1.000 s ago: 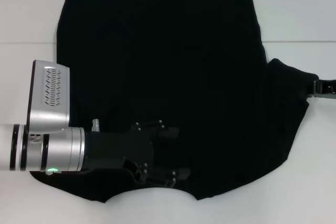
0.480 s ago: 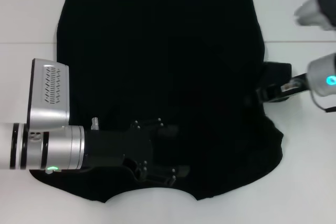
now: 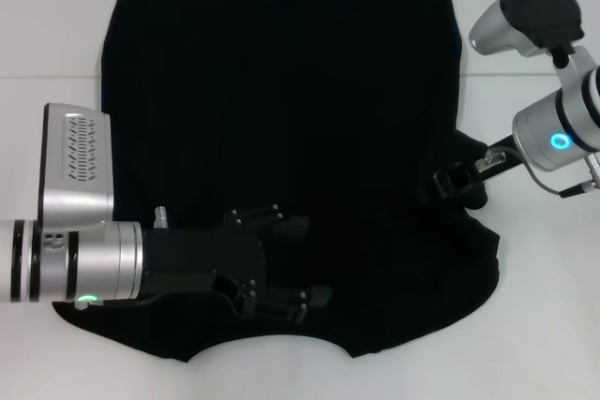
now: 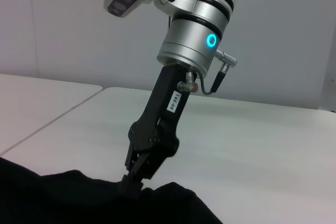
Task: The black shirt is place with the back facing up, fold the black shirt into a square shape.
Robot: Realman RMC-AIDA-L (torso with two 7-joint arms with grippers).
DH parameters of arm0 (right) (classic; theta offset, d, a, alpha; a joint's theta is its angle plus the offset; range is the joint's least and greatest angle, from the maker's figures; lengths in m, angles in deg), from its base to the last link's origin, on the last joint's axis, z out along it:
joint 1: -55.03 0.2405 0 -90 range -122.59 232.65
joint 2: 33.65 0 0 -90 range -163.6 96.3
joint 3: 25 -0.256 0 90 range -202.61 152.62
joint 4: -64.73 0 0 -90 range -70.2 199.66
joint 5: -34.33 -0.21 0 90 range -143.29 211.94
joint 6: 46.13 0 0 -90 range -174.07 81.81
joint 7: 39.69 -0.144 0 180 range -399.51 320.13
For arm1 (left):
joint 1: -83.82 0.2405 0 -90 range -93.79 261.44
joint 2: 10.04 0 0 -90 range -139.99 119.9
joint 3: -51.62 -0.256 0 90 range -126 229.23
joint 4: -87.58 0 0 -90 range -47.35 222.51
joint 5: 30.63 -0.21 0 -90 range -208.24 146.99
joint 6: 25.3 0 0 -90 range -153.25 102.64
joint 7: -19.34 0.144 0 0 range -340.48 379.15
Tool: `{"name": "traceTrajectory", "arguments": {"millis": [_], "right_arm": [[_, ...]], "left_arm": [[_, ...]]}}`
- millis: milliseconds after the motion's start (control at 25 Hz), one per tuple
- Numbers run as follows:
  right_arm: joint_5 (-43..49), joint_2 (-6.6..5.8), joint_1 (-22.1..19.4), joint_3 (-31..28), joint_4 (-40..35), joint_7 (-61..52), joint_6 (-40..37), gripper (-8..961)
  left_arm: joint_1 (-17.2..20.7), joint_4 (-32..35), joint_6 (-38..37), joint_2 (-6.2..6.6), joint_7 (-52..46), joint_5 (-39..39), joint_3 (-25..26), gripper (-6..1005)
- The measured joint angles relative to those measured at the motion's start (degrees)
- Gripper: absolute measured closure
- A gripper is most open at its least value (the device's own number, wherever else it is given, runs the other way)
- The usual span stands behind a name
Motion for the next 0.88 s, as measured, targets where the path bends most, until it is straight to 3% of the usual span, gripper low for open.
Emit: {"name": "traceTrajectory", "arguments": {"millis": [880], "right_arm": [[-0.2,-4.72,-9.6,-10.0,-2.4,-1.6,5.5,954]], "left_arm": [[-0.4,-0.3,-0.1,-0.09,-0.2,0.3,-0.3,127]]}}
